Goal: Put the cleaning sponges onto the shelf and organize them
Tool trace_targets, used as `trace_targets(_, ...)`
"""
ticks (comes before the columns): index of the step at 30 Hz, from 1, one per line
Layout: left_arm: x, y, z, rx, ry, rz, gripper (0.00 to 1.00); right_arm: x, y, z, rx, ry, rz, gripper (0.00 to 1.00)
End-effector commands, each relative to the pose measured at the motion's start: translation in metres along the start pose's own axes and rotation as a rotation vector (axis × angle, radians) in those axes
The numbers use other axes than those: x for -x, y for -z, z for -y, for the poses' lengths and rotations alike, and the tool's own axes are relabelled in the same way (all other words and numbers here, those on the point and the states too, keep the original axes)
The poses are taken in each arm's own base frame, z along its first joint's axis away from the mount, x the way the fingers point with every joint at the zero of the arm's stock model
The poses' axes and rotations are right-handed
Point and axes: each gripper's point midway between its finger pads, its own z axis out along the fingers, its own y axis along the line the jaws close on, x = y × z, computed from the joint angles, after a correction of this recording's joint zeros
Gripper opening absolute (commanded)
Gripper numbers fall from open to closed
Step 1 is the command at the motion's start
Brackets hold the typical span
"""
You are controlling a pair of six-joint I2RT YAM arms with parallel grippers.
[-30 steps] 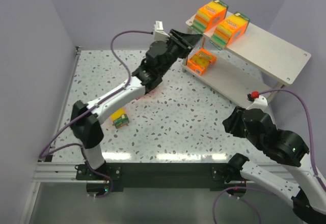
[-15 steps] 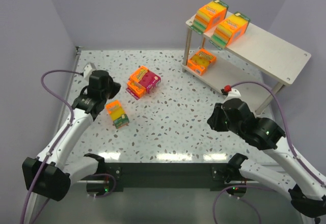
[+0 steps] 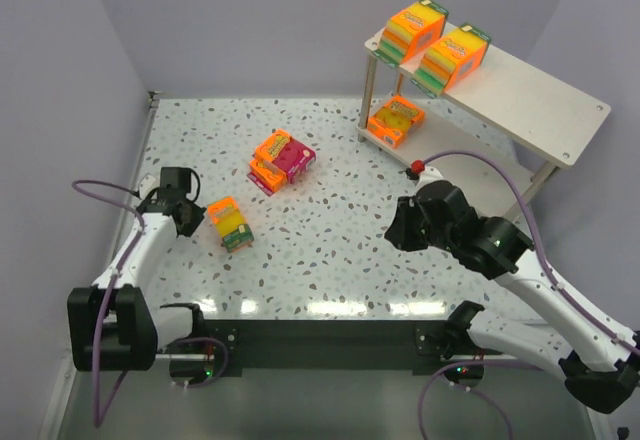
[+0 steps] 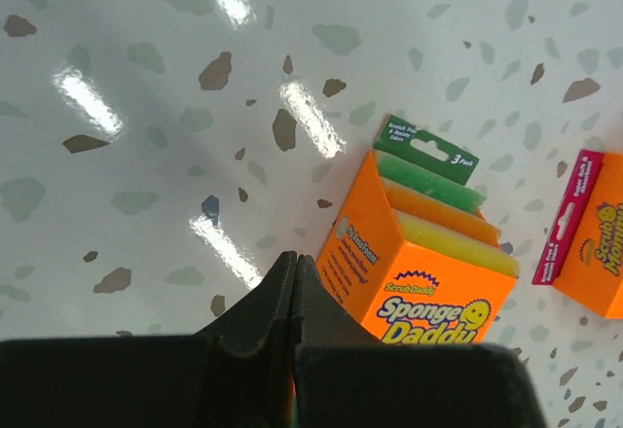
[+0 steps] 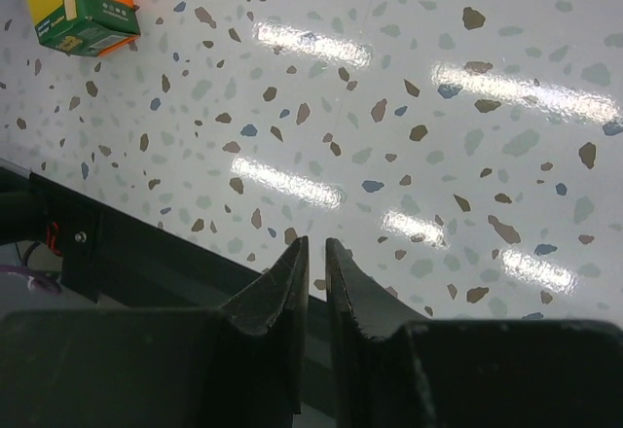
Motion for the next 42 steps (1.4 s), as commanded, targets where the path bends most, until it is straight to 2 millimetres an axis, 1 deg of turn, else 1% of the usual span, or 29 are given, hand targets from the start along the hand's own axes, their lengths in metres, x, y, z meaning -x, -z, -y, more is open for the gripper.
trace_targets(1,-0.010,-0.018,0.014,-0.058,-0.050,-0.064,0.00,0.009,-0.001,-0.009,0.041,0.021,0.026,0.17)
trace_targets(3,-0.025,-0.027,0.016,-0.070,-0.099,-0.131,0.00,0.010,-0.001,-0.009,0.036,0.023,0.030,0.17)
trace_targets(4,-0.030,-0.029,0.024,-0.113,-0.111,-0.152,0.00,0.010,0.000,-0.008,0.032,0.024,0.030,0.17)
trace_targets(5,-0.043,-0.029,0.023,-0.136,-0.124,-0.201,0.00,0.010,0.000,-0.007,0.029,0.024,0.030,0.17)
trace_targets(7,-0.055,-0.026,0.029,-0.190,-0.144,-0.232,0.00,0.008,-0.002,-0.005,0.024,0.015,0.030,0.17)
trace_targets(9,-0.074,-0.015,0.035,-0.239,-0.176,-0.271,0.00,0.006,-0.003,-0.005,0.025,0.011,0.025,0.17)
trace_targets(12,-0.113,0.001,0.049,-0.329,-0.220,-0.345,0.00,0.004,-0.008,-0.005,0.025,0.001,0.020,0.17)
trace_targets(13,-0.134,0.011,0.054,-0.375,-0.246,-0.408,0.00,0.003,-0.009,-0.005,0.026,0.001,0.015,0.16)
trace_targets(14,-0.147,0.012,0.050,-0.371,-0.227,-0.441,0.00,0.003,-0.009,-0.005,0.026,0.000,0.015,0.16)
trace_targets(15,-0.152,0.016,0.061,-0.423,-0.221,-0.435,0.00,0.004,-0.010,-0.006,0.027,-0.001,0.018,0.16)
trace_targets(16,-0.165,0.022,0.064,-0.454,-0.243,-0.448,0.00,0.004,-0.011,-0.007,0.027,0.001,0.016,0.16)
trace_targets(18,-0.175,0.025,0.071,-0.474,-0.234,-0.463,0.00,0.005,-0.013,-0.008,0.029,-0.002,0.012,0.16)
trace_targets(21,-0.181,0.044,0.104,-0.605,-0.273,-0.483,0.00,0.006,-0.016,-0.010,0.029,0.002,0.009,0.16)
trace_targets(22,-0.183,0.052,0.109,-0.635,-0.301,-0.505,0.00,0.008,-0.016,-0.010,0.029,0.005,0.012,0.16)
trace_targets(23,-0.174,0.063,0.126,-0.682,-0.350,-0.476,0.00,0.008,-0.017,-0.010,0.027,0.006,0.009,0.16)
trace_targets(24,-0.172,0.066,0.119,-0.641,-0.394,-0.483,0.00,0.008,-0.018,-0.009,0.020,0.010,0.010,0.17)
trace_targets(25,-0.160,0.067,0.121,-0.618,-0.426,-0.431,0.00,0.008,-0.018,-0.009,0.018,0.010,0.010,0.17)
trace_targets(26,-0.137,0.085,0.137,-0.663,-0.479,-0.349,0.00,0.008,-0.018,-0.009,0.018,0.010,0.010,0.17)
trace_targets(27,-0.129,0.088,0.125,-0.604,-0.518,-0.333,0.00,0.009,-0.018,-0.009,0.016,0.010,0.013,0.18)
trace_targets(29,-0.091,0.110,0.136,-0.637,-0.570,-0.187,0.00,0.006,-0.019,-0.007,0.010,0.004,0.006,0.18)
trace_targets(30,-0.082,0.112,0.129,-0.603,-0.593,-0.167,0.02,0.005,-0.018,-0.007,0.011,0.004,0.009,0.20)
trace_targets(32,-0.052,0.113,0.126,-0.577,-0.601,-0.112,0.06,0.002,-0.020,-0.004,0.005,0.001,0.002,0.23)
trace_targets(34,-0.030,0.095,0.110,-0.520,-0.556,-0.146,0.08,0.000,-0.021,-0.003,0.000,0.001,-0.003,0.27)
trace_targets(35,-0.027,0.085,0.103,-0.509,-0.581,-0.155,0.13,0.000,-0.021,-0.003,0.002,0.001,-0.004,0.33)
trace_targets(37,-0.019,0.072,0.097,-0.480,-0.587,-0.172,0.19,0.000,-0.022,-0.003,-0.001,0.007,-0.011,0.37)
trace_targets(38,-0.021,0.062,0.096,-0.464,-0.633,-0.188,0.28,0.001,-0.022,-0.004,0.000,0.008,-0.008,0.40)
trace_targets(39,-0.022,0.057,0.095,-0.453,-0.652,-0.202,0.32,0.002,-0.022,-0.004,0.001,0.006,-0.005,0.42)
trace_targets(40,-0.024,0.047,0.094,-0.434,-0.672,-0.217,0.36,0.003,-0.022,-0.005,0.002,0.010,-0.006,0.43)
trace_targets(42,-0.017,0.041,0.101,-0.441,-0.720,-0.191,0.41,0.005,-0.021,-0.006,0.004,0.012,-0.001,0.44)
